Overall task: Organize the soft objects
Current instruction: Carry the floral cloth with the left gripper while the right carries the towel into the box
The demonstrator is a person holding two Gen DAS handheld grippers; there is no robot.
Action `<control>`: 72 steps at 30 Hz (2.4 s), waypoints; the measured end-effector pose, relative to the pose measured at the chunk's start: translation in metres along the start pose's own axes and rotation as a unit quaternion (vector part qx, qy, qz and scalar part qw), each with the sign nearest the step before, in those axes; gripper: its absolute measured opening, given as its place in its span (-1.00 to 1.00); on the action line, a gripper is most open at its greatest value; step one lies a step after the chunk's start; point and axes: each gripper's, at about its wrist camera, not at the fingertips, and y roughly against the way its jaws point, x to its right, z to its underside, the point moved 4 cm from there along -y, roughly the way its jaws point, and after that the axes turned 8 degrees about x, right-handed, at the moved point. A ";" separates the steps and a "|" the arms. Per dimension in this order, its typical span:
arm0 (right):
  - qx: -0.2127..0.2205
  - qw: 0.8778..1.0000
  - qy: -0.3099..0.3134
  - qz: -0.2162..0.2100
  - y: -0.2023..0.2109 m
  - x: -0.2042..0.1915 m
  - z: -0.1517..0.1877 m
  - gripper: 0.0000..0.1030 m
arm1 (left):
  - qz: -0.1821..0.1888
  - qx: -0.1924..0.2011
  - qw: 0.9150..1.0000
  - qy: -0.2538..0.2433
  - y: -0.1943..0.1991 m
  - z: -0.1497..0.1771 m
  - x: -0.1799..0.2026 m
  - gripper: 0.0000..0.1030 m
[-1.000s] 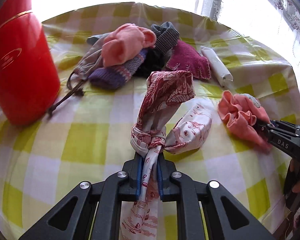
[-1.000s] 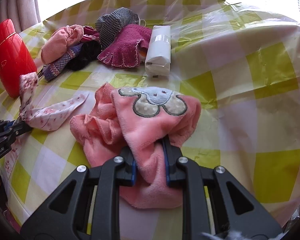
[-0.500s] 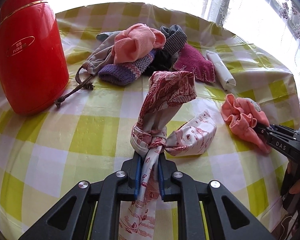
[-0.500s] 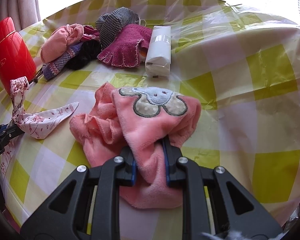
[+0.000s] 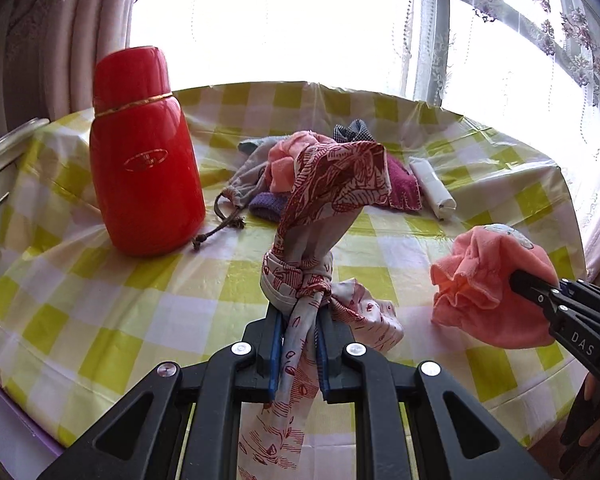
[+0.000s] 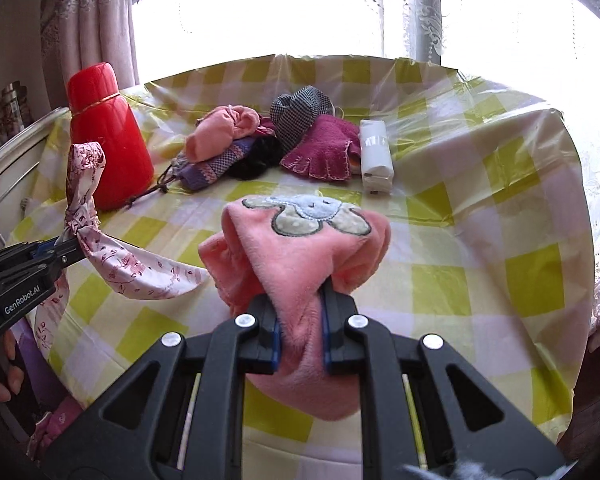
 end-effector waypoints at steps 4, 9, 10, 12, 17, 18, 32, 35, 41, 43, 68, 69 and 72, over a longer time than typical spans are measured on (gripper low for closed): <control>0.030 0.999 -0.009 -0.012 0.022 -0.006 -0.018 -0.67 | 0.001 0.024 1.000 -0.005 0.023 -0.014 0.001 -0.71; 0.061 0.998 -0.002 -0.024 0.047 -0.020 -0.036 -0.67 | 0.001 0.052 0.999 -0.013 0.053 -0.029 -0.002 -0.71; 0.065 0.998 -0.001 -0.027 0.050 -0.023 -0.038 -0.67 | 0.000 0.057 0.998 -0.013 0.059 -0.031 -0.004 -0.71; 0.071 0.997 0.003 -0.037 0.057 -0.030 -0.041 -0.67 | -0.003 0.065 0.998 -0.015 0.071 -0.033 -0.008 -0.71; 0.098 0.993 0.019 -0.068 0.077 -0.053 -0.051 -0.67 | -0.023 0.086 0.996 -0.022 0.097 -0.032 -0.026 -0.71; 0.103 0.991 0.021 -0.077 0.081 -0.058 -0.053 -0.67 | -0.028 0.091 0.995 -0.023 0.103 -0.032 -0.030 -0.71; 0.100 0.968 0.107 -0.202 0.104 -0.162 -0.059 -0.67 | -0.094 0.067 0.993 0.015 0.151 -0.006 -0.108 -0.70; 0.087 0.961 0.128 -0.227 0.103 -0.186 -0.054 -0.67 | -0.115 0.043 0.992 0.043 0.160 0.011 -0.135 -0.68; 0.073 0.943 0.182 -0.270 0.105 -0.236 -0.045 -0.67 | -0.157 0.009 0.984 0.090 0.178 0.044 -0.183 -0.67; 0.068 0.935 0.201 -0.284 0.108 -0.253 -0.039 -0.67 | -0.169 0.002 0.980 0.105 0.185 0.053 -0.197 -0.67; -0.058 0.823 0.380 -0.417 0.115 -0.398 0.073 -0.65 | -0.269 -0.083 0.935 0.215 0.209 0.147 -0.296 -0.54; -0.069 0.821 0.381 -0.419 0.113 -0.398 0.076 -0.62 | -0.274 -0.090 0.932 0.219 0.208 0.149 -0.298 -0.34; -0.087 0.820 0.371 -0.427 0.110 -0.396 0.082 -0.19 | -0.286 -0.106 0.924 0.230 0.207 0.156 -0.304 0.28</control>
